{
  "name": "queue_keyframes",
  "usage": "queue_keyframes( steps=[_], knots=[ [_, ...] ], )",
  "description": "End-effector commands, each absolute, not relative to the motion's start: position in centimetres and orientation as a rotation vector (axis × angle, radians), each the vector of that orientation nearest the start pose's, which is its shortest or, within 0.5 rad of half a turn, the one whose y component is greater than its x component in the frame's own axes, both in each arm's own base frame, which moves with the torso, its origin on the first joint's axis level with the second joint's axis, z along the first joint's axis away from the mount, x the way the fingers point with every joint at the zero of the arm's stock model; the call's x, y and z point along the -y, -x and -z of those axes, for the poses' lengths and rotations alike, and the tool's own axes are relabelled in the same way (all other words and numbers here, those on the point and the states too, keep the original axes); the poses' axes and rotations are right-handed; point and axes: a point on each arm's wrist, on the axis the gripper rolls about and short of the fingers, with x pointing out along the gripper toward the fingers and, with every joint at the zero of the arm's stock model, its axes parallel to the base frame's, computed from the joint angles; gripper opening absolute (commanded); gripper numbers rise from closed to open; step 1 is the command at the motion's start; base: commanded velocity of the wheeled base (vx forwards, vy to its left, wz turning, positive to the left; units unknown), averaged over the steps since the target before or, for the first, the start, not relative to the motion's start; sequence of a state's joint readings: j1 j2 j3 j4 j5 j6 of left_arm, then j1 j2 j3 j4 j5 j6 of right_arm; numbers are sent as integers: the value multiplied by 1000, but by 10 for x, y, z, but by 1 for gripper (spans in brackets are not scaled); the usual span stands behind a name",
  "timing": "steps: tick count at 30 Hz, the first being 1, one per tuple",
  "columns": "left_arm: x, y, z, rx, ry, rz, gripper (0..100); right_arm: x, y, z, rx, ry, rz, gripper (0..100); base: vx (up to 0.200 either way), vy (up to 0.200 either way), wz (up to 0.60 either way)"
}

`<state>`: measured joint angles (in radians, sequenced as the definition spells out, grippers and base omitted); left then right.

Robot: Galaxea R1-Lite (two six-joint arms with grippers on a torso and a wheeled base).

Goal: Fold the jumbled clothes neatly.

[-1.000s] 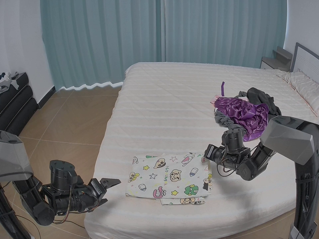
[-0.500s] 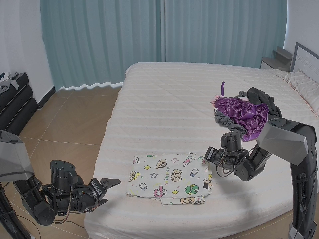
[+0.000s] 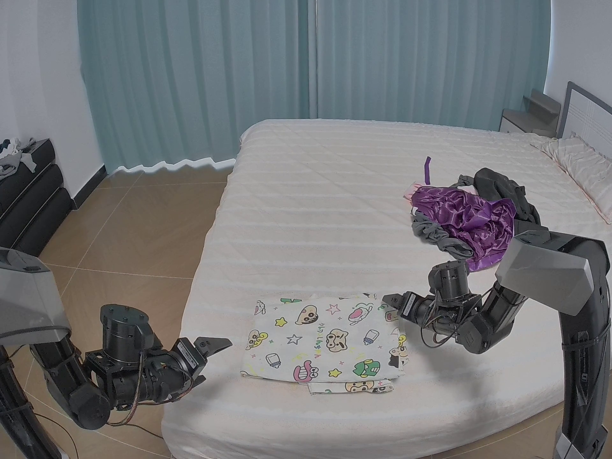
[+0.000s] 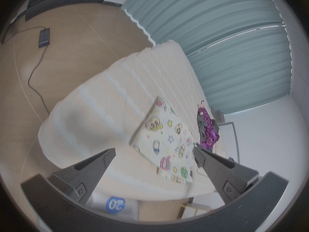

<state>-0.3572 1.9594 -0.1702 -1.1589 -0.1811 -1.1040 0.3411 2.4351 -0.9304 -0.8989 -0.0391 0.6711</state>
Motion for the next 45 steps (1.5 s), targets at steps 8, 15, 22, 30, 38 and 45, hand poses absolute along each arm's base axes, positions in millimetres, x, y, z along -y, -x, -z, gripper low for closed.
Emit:
queue_keyframes(
  steps=[8,15,22,30,38,45],
  knots=[
    [102,-279,6,-751,732,83,100,-143,-330,34,-795,-522,-187,100,0,0,0],
    [118,-317,31,-734,609,138,100,-150,-329,35,-803,-475,-226,100,0,0,0],
    [134,-333,44,-712,517,202,100,-160,-328,35,-808,-400,-271,100,0,0,0],
    [155,-340,44,-724,494,247,100,-176,-329,33,-837,-361,-301,100,0,0,0],
    [174,-341,45,-719,491,297,100,-180,-328,33,-842,-357,-310,100,0,0,0],
    [183,-338,45,-723,483,323,0,-181,-329,33,-847,-356,-309,0,0,0,0]
  ],
)
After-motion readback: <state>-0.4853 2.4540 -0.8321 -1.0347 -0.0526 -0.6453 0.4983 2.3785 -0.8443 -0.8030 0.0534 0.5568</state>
